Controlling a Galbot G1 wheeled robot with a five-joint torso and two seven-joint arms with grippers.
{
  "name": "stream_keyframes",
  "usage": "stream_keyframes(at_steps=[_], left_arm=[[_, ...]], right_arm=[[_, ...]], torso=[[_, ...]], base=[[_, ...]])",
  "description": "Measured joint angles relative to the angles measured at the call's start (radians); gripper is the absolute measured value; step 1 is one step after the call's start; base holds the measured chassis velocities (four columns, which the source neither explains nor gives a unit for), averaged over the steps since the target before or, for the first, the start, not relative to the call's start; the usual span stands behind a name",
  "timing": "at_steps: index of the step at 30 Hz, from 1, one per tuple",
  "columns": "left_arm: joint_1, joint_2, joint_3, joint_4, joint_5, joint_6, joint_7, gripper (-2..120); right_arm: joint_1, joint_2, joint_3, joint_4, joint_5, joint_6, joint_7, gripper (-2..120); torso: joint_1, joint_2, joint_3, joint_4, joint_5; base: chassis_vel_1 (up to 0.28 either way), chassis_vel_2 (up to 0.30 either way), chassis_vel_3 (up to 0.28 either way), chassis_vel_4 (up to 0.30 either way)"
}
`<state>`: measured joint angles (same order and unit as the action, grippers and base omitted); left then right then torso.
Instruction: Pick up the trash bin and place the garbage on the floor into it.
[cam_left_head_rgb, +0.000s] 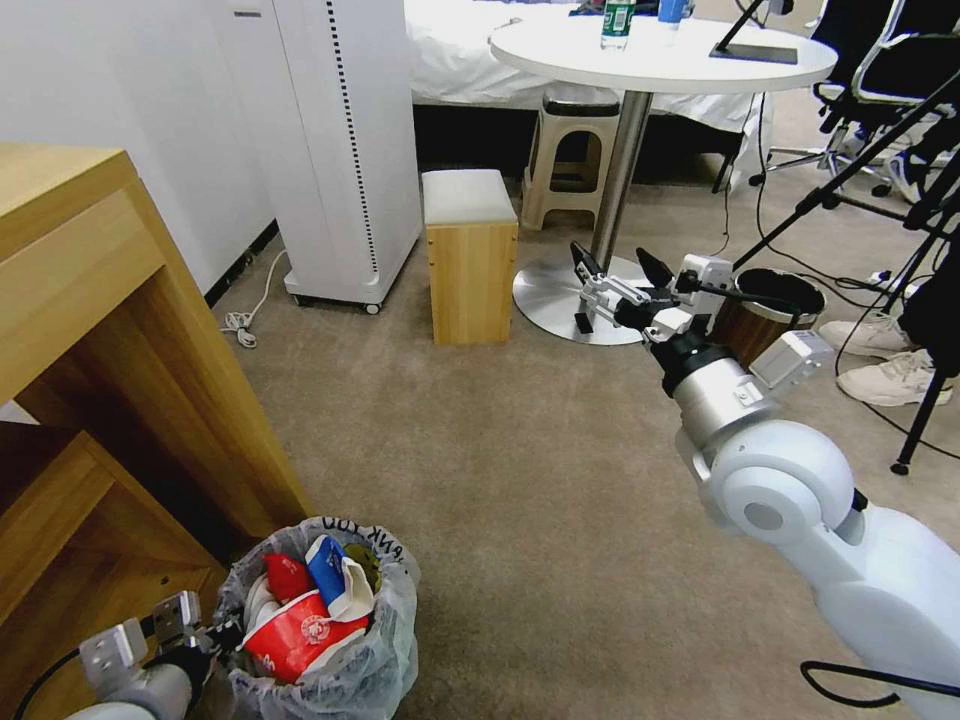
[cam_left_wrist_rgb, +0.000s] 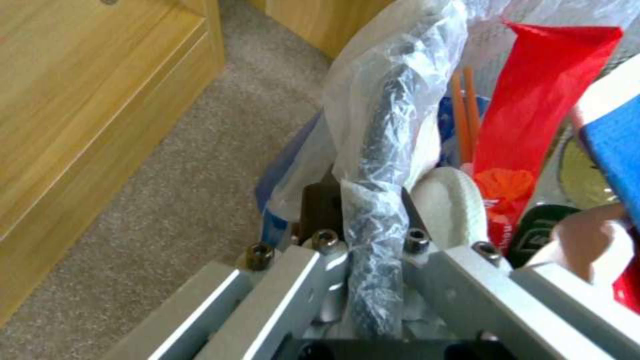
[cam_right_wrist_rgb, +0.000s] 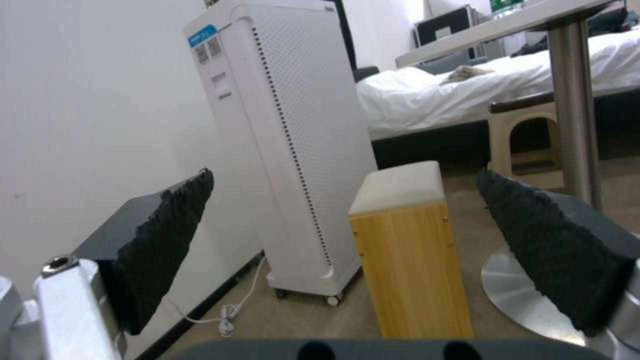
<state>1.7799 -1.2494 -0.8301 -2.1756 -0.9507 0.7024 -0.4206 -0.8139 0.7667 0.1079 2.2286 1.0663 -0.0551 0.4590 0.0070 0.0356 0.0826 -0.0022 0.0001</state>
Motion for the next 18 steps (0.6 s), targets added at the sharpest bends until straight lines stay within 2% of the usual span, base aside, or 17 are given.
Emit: stream_keyframes(at_steps=[13, 15, 18], left_arm=[[-0.002, 0.000, 0.001, 0.033, 0.039, 0.000, 0.006, 1], [-0.001, -0.002, 0.002, 0.035, 0.054, -0.001, 0.008, 3], [0.008, -0.007, 0.000, 0.032, 0.100, -0.011, 0.019, 16]], right_arm=[[-0.028, 0.009, -0.002, -0.024, -0.036, -0.006, 0.009, 100], [-0.032, 0.009, -0.002, -0.027, -0.041, -0.005, 0.009, 100], [-0.044, 0.009, 0.003, -0.029, -0.045, -0.003, 0.008, 100]], torso=[[0.000, 0.000, 0.000, -0.0004, -0.0006], [0.000, 0.000, 0.000, -0.0005, -0.0006], [0.000, 0.000, 0.000, -0.0005, -0.0018]], base=[[0.000, 0.000, 0.000, 0.000], [0.000, 0.000, 0.000, 0.000], [0.000, 0.000, 0.000, 0.000]])
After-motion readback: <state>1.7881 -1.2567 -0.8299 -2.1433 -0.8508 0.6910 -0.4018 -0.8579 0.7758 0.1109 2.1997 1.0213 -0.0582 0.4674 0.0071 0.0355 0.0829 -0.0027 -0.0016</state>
